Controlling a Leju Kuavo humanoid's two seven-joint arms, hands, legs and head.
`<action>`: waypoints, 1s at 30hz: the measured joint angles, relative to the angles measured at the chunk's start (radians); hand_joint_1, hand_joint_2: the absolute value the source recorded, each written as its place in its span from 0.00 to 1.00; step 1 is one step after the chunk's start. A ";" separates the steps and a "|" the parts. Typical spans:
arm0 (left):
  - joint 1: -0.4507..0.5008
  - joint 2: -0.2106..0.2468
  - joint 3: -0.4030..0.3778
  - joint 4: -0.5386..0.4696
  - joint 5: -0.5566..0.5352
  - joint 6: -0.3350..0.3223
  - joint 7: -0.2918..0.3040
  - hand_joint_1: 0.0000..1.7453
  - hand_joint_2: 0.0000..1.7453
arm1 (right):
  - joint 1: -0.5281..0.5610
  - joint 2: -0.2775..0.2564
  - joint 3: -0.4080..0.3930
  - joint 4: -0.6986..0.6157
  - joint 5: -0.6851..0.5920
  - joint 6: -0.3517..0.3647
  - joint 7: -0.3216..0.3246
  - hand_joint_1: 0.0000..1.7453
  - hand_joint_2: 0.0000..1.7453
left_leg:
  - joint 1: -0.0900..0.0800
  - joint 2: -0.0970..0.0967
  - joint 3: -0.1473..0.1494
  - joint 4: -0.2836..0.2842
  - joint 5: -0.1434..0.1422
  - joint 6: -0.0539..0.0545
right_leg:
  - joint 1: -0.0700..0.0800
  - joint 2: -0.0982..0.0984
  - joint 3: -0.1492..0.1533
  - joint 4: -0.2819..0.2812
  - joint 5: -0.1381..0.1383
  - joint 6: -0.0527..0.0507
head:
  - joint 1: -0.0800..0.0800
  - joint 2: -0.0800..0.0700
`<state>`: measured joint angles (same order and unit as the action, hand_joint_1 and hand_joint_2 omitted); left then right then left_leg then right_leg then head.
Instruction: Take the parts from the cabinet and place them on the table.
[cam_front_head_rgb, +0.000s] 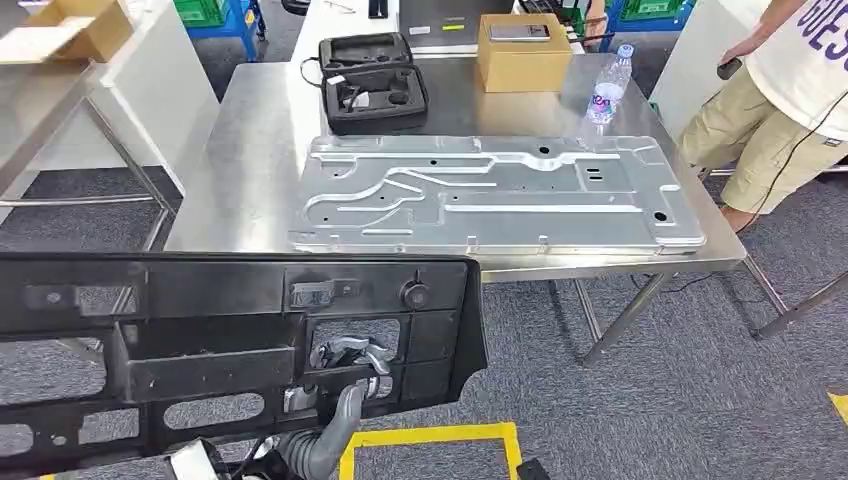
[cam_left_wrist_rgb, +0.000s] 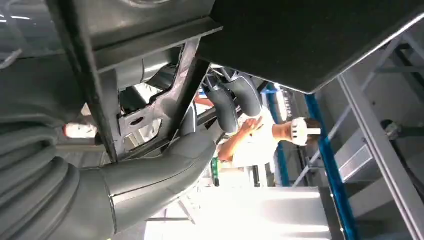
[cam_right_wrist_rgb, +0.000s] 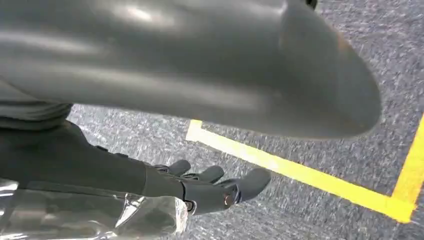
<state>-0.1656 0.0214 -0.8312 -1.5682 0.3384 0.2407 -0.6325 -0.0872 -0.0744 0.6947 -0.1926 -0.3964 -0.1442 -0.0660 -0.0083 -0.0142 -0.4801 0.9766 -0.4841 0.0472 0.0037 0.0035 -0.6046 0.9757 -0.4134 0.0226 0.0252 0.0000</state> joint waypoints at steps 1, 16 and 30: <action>-0.002 0.000 0.000 -0.001 0.000 0.000 0.000 1.00 1.00 | 0.001 0.000 0.000 0.000 0.000 0.000 0.000 0.00 0.00 | 0.001 0.002 0.004 0.001 -0.013 -0.004 | -0.004 0.001 0.013 -0.001 0.001 -0.004 | -0.001 0.000; 0.002 0.003 0.002 -0.005 -0.004 0.000 0.001 1.00 1.00 | 0.000 0.003 0.002 0.000 -0.002 0.003 0.002 0.00 0.00 | -0.004 0.003 -0.100 -0.008 0.079 0.023 | 0.006 0.007 0.113 0.003 -0.081 0.004 | -0.004 0.000; 0.001 0.003 0.000 -0.010 -0.006 0.000 0.011 1.00 1.00 | 0.004 0.008 0.004 0.000 -0.002 0.004 0.000 0.00 0.00 | 0.027 -0.002 0.023 -0.020 -0.015 -0.032 | -0.034 -0.004 -0.019 0.009 0.011 0.031 | 0.000 0.000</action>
<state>-0.1649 0.0248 -0.8309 -1.5782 0.3323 0.2407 -0.6218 -0.0832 -0.0668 0.6985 -0.1926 -0.3986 -0.1404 -0.0656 0.0185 -0.0161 -0.4571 0.9563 -0.4995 0.0152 -0.0299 -0.0007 -0.6232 0.9850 -0.4027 0.0533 0.0248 0.0000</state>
